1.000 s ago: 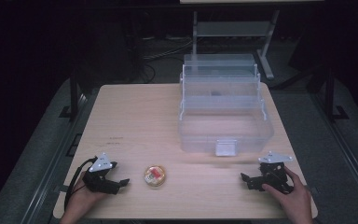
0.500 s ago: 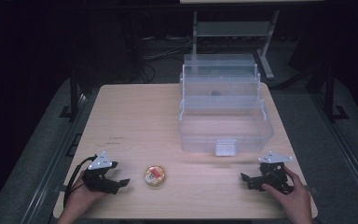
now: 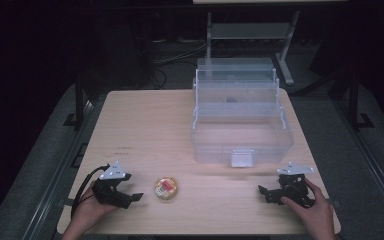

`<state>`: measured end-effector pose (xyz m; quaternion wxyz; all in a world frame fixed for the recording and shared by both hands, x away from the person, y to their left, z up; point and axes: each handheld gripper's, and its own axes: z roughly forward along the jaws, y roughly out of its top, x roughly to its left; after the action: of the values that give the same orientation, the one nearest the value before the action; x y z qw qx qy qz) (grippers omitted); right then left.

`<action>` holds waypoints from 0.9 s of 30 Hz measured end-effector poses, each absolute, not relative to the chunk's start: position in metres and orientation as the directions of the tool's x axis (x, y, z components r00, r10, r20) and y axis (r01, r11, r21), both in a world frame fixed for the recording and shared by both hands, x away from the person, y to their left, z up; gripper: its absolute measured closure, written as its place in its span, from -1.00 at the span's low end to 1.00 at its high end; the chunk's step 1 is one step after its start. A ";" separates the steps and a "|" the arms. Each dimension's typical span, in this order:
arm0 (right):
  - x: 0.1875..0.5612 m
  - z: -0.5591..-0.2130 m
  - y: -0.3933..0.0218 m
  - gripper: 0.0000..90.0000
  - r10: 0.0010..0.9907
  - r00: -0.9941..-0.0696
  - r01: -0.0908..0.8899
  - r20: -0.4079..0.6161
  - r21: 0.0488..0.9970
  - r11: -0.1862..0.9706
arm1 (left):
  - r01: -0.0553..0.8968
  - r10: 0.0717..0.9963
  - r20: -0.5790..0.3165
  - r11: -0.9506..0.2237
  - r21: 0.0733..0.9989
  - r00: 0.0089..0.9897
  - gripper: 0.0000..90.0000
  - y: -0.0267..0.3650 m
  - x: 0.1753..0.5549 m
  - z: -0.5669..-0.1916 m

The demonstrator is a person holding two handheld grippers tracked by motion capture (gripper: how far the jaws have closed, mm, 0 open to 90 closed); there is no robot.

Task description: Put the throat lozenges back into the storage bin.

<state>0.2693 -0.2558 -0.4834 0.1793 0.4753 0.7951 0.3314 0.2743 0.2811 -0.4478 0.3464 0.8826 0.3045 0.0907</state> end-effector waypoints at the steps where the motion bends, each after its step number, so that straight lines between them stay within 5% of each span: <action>1: 0.269 -0.483 -0.256 -1.00 0.874 -0.484 0.637 0.030 0.697 0.329 | 0.473 0.593 -0.053 -0.581 0.663 0.803 -0.69 0.279 0.274 -0.446; 27: 0.269 -0.483 -0.256 -1.00 0.875 -0.484 0.637 0.030 0.697 0.328 | 0.434 0.511 -0.068 -0.643 0.631 0.857 -0.69 0.250 0.283 -0.426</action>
<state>0.2693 -0.2558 -0.4835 0.1794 0.4753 0.7950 0.3314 0.2831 0.2503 -0.4259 0.3319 0.9046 0.2612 0.0580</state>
